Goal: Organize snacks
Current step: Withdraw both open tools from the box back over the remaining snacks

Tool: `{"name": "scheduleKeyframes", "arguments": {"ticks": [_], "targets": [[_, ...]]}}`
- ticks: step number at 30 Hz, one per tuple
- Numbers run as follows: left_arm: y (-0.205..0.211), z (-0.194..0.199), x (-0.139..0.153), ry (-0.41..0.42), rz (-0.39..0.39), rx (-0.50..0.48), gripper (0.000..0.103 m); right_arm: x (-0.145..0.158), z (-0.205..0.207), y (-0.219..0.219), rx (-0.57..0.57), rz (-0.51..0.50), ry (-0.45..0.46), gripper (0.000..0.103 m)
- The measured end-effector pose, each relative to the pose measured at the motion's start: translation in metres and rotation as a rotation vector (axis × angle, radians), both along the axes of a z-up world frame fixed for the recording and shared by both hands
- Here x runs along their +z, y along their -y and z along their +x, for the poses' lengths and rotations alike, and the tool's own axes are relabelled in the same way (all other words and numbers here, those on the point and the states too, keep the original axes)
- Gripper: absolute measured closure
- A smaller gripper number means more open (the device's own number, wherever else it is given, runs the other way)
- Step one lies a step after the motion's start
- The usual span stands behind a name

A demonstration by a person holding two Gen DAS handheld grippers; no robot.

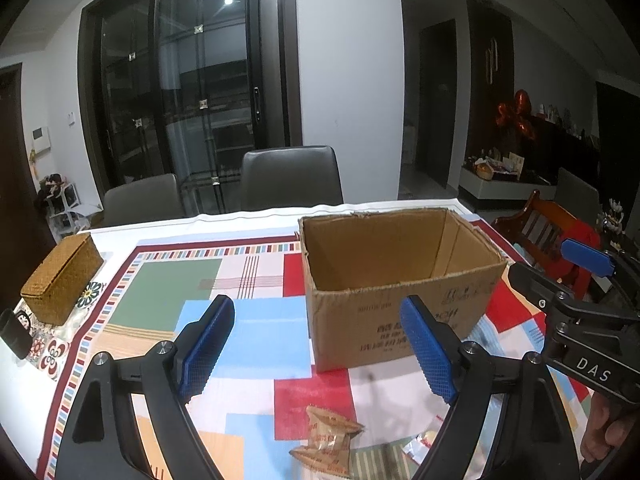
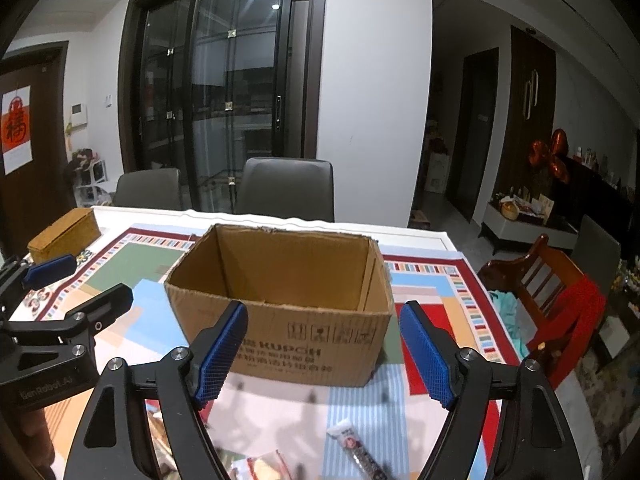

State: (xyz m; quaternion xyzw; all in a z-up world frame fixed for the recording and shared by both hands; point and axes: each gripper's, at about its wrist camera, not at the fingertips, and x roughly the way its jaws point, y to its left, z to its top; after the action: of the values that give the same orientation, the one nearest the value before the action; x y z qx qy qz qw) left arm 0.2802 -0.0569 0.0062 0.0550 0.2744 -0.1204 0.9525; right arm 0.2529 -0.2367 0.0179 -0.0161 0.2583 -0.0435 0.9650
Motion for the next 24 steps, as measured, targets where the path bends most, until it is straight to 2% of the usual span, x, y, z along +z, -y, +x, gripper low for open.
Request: {"name": "scheduleKeyframes", "arguments": {"ticks": [24], "targets": [[-0.017,-0.043,-0.037,-0.054,0.034,0.021,0.018,-0.032,-0.028,-0.020,0.049,-0.002,-0.073,0.024]]}}
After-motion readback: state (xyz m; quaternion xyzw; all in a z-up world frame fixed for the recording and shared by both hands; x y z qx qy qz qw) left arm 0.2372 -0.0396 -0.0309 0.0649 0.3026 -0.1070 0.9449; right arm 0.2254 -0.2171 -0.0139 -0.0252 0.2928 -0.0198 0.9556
